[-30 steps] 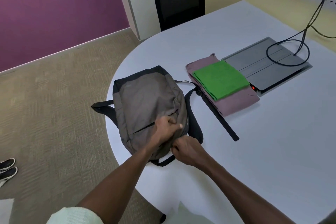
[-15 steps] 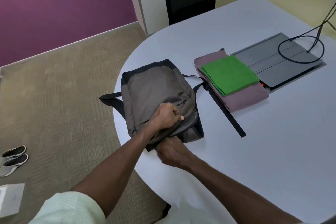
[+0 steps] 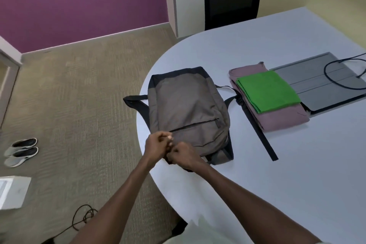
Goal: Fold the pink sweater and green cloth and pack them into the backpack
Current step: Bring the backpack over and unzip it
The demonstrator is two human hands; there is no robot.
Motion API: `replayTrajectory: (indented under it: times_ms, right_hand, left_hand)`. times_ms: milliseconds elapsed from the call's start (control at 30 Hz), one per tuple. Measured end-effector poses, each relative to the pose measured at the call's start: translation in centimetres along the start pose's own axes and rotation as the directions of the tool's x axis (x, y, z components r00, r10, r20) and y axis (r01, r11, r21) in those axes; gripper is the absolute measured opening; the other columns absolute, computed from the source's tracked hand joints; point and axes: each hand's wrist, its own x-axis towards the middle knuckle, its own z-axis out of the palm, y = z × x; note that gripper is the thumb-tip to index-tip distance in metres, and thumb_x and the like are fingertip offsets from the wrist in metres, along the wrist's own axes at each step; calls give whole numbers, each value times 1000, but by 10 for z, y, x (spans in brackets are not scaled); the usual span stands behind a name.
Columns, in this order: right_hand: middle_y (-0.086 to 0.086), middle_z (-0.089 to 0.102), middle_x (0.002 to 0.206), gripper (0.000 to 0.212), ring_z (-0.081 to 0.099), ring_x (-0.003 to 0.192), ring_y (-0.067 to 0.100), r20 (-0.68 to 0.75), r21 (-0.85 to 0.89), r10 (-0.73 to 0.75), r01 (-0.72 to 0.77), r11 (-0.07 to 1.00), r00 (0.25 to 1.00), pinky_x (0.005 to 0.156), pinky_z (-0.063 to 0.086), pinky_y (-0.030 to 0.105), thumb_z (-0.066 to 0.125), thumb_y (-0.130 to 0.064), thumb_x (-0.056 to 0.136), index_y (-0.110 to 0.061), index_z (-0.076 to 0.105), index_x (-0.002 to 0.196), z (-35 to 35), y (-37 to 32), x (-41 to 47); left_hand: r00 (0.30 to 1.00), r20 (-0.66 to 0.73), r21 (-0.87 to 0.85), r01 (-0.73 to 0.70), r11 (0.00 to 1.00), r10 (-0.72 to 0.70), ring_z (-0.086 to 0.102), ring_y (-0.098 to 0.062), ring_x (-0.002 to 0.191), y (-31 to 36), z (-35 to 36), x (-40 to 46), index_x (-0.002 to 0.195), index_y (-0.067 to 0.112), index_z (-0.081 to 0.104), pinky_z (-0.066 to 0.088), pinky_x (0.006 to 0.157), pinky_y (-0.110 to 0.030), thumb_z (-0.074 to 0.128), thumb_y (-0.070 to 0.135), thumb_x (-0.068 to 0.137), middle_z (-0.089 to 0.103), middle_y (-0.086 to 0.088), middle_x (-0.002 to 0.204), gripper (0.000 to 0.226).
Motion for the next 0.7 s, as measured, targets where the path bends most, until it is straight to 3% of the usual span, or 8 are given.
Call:
replayTrajectory:
  times_ms: [67, 167, 233, 367, 433, 500, 567, 700]
  right_hand:
    - [1, 62, 58, 27, 50, 49, 13, -4, 54, 84, -84, 995, 996, 52, 37, 27, 61, -23, 84, -9, 67, 62, -3, -3, 4]
    - [2, 56, 56, 29, 43, 46, 12, 30, 20, 85, -86, 996, 996, 50, 33, 25, 62, -24, 84, -1, 66, 68, -1, -11, 11]
    - [4, 51, 57, 27, 40, 49, 12, 87, -49, 55, -51, 997, 995, 47, 32, 23, 62, -26, 85, -6, 62, 66, 1, -16, 13]
    - [5, 59, 64, 34, 47, 54, 9, 196, -131, -21, 47, 990, 980, 48, 36, 19, 63, -28, 90, 2, 65, 73, -3, -21, 18]
    - [3, 64, 71, 29, 53, 61, 11, 146, -214, -80, 110, 971, 986, 52, 39, 20, 71, -31, 86, -4, 66, 79, -10, -18, 22]
    - [7, 64, 88, 33, 57, 76, 20, 110, -496, -175, 206, 844, 978, 61, 43, 30, 79, -32, 76, -9, 61, 92, -14, -9, 25]
    - [11, 61, 100, 40, 59, 87, 29, 152, -665, -178, 234, 709, 972, 66, 45, 35, 81, -27, 71, -10, 58, 99, -12, 3, 28]
    - [11, 70, 82, 17, 64, 78, 28, 126, -592, -153, 198, 781, 980, 60, 44, 30, 78, -17, 70, -11, 66, 79, -14, 13, 30]
  left_hand:
    - [997, -39, 88, -60, 994, 64, 70, -15, 71, -28, -17, -11, 92, 17, 73, 58, 67, -28, 64, 1, 91, 75, -4, 83, 19]
    - [989, 93, 165, -125, 978, 110, 71, -12, 74, -51, -26, -32, 94, 20, 76, 58, 69, -28, 67, -3, 83, 76, 6, 86, 27]
    - [984, 118, 143, -152, 978, 136, 72, -11, 75, -54, -22, -40, 92, 20, 76, 57, 70, -25, 74, 0, 81, 76, 8, 84, 23]
    - [989, -8, 120, -148, 982, 150, 65, -1, 64, -62, -12, -41, 80, 24, 76, 50, 61, -17, 75, 2, 82, 70, 20, 65, 22]
    - [994, -64, 32, -86, 996, 88, 65, -8, 61, -65, -9, -45, 82, 22, 77, 53, 60, -23, 77, 7, 82, 72, 13, 65, 14]
    - [996, -88, -74, -42, 996, 35, 69, -23, 69, -69, -7, -50, 86, 16, 79, 57, 66, -32, 78, 8, 82, 75, -1, 72, 8]
    - [995, -97, -110, -40, 993, 30, 71, -25, 73, -76, -8, -53, 89, 9, 78, 58, 67, -32, 78, 6, 82, 75, -6, 75, 7]
    - [992, -83, -30, -97, 995, 94, 72, -13, 73, -86, -11, -51, 87, 12, 77, 58, 69, -27, 78, 7, 83, 75, 3, 75, 7]
